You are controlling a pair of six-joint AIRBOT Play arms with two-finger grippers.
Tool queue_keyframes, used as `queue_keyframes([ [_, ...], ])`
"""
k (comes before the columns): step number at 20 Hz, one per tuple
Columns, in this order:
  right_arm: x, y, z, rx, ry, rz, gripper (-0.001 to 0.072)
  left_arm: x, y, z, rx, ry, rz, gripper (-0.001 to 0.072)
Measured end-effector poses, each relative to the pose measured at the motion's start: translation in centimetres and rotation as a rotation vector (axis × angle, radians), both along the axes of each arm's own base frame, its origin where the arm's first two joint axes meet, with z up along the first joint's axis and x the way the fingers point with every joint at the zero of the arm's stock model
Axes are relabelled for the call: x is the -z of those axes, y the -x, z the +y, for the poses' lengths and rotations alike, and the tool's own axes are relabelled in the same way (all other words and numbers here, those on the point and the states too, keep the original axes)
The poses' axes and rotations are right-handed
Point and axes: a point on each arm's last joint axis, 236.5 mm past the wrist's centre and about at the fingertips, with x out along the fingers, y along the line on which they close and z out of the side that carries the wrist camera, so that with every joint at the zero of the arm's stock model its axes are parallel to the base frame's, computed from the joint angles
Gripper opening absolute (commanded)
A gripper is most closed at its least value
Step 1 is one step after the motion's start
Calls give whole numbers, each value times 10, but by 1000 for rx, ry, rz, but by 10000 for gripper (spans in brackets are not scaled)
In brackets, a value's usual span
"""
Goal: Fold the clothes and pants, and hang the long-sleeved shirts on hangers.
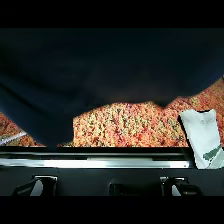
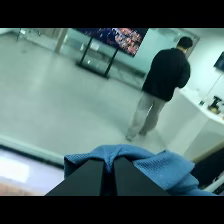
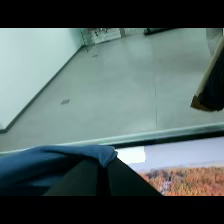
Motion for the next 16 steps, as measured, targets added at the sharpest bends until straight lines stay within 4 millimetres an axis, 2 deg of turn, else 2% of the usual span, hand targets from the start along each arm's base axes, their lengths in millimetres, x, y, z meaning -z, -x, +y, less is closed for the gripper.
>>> queue_keyframes([
  [2, 40, -41, 4, -30, -41, 153, 30, 30, -25, 10, 0, 33, 101, 20],
  [4, 97, -96, 9, -62, -79, 337, 30, 79, -65, 21, 15, 65, 246, 20],
  [6, 163, -148, 11, -80, -112, 514, 30, 142, -112, 27, 50, 79, 407, 20],
  [7, 202, -176, 13, -89, -134, 605, 30, 177, -135, 29, 69, 86, 490, 20],
  [9, 281, -219, 18, -104, -178, 772, 30, 249, -179, 28, 105, 102, 644, 20],
  [11, 355, -252, 27, -112, -210, 893, 30, 323, -216, 22, 136, 121, 779, 20],
  [13, 421, -273, 41, -121, -236, 987, 31, 391, -244, 10, 162, 135, 885, 21],
  [15, 470, -285, 58, -131, -261, 1041, 31, 452, -261, -6, 189, 159, 977, 21],
  [16, 488, -289, 65, -134, -266, 1060, 32, 474, -266, -13, 198, 178, 1005, 22],
])
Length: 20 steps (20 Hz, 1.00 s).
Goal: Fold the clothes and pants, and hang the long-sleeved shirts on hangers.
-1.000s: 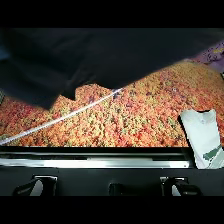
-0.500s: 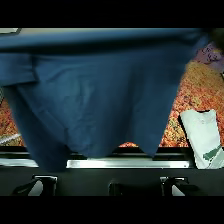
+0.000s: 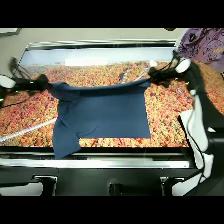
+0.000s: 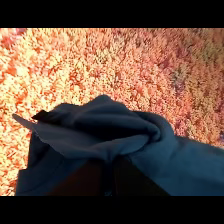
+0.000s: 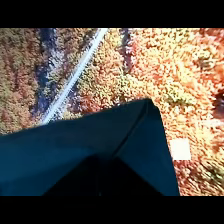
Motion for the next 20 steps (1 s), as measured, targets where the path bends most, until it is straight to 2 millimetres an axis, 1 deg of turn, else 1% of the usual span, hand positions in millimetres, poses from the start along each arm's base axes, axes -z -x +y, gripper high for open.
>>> queue_keyframes([
  [1, 16, -2, 7, -4, -5, 15, 53, 21, -3, -7, 4, 19, 33, 29],
  [2, 27, -4, 14, -7, -10, 25, 151, 36, -4, -13, 7, 35, 58, 144],
  [3, 35, -5, 18, -9, -13, 34, 256, 46, -5, -17, 7, 47, 73, 344],
  [4, 40, -5, 20, -9, -14, 42, 330, 53, -5, -20, 4, 59, 85, 434],
  [5, 42, -4, 22, -7, -19, 47, 364, 55, -5, -20, 2, 66, 93, 440],
  [6, 42, -3, 22, -6, -23, 55, 419, 53, -5, -17, 0, 72, 93, 440],
  [7, 40, 1, 21, -10, -26, 68, 494, 49, -5, -12, -3, 75, 91, 440],
  [8, 34, 5, 16, -12, -28, 77, 520, 43, -3, -7, 2, 78, 94, 440],
  [10, 17, 15, 2, -28, -22, 88, 545, 24, 4, 8, 19, 77, 94, 440],
  [12, -4, 32, -16, -78, -4, 97, 545, 5, 21, 25, 50, 69, 106, 440],
  [14, -22, 52, -39, -135, 22, 110, 544, -14, 45, 40, 99, 59, 123, 438],
  [16, -34, 73, -63, -160, 13, 124, 544, -37, 67, 53, 117, 74, 108, 438],
  [17, -36, 87, -73, -168, 0, 136, 543, -43, 77, 57, 120, 83, 102, 438],
  [18, -34, 101, -81, -171, -18, 152, 541, -49, 89, 60, 121, 96, 96, 437],
  [19, -28, 119, -88, -171, -39, 173, 540, -52, 100, 61, 118, 114, 92, 436],
  [20, -21, 136, -92, -166, -60, 198, 539, -50, 112, 62, 109, 124, 99, 436],
])
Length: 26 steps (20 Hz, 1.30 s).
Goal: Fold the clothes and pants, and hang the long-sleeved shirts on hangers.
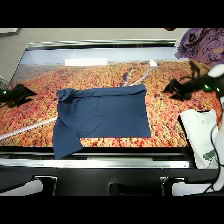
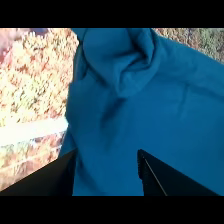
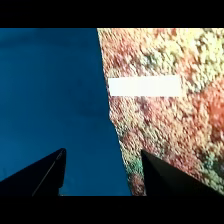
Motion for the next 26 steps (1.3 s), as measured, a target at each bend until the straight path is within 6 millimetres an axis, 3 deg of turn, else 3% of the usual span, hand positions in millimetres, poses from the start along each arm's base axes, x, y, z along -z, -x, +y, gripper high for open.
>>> queue_keyframes([
  [2, 21, 36, -3, 16, -30, 56, 539, 8, 20, -3, -9, 25, 20, 436],
  [5, 58, 86, 10, 15, -86, 151, 540, 26, 42, -10, -18, 57, 63, 436],
  [8, 85, 119, 23, 8, -130, 221, 540, 35, 50, -13, -21, 76, 85, 436],
  [12, 104, 136, 38, 12, -201, 260, 540, 40, 52, -13, -29, 80, 90, 436],
  [22, 121, 142, 74, -24, -331, 319, 530, 43, 47, -9, -86, 92, 98, 437],
  [23, 122, 145, 81, -47, -330, 330, 500, 43, 46, -8, -92, 93, 98, 437],
  [26, 132, 150, 94, -96, -294, 345, 194, 47, 48, -3, -105, 78, 109, 444],
])
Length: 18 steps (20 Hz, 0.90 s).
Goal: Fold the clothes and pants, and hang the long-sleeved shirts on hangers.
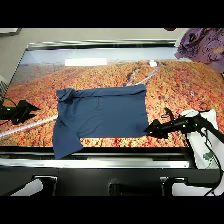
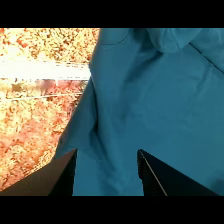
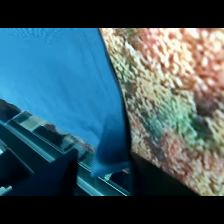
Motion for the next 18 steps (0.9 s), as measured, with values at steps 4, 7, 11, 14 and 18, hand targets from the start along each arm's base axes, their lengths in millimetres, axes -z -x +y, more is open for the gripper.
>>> queue_keyframes([
  [4, 6, 3, 4, -25, 23, 4, 31, 23, 17, 17, -14, -54, 60, 443],
  [7, 6, 3, 6, -25, 25, 10, 31, 49, 33, 19, -16, -38, 76, 444],
  [11, 6, 7, 7, -29, 21, 27, 31, 82, 44, 4, -3, 4, 44, 443],
  [14, 5, 8, 8, -20, 18, 46, 31, 102, 48, -9, 12, 34, 31, 443],
  [18, 4, 10, 9, -9, 16, 68, 31, 113, 41, -20, 16, 89, -9, 443],
])
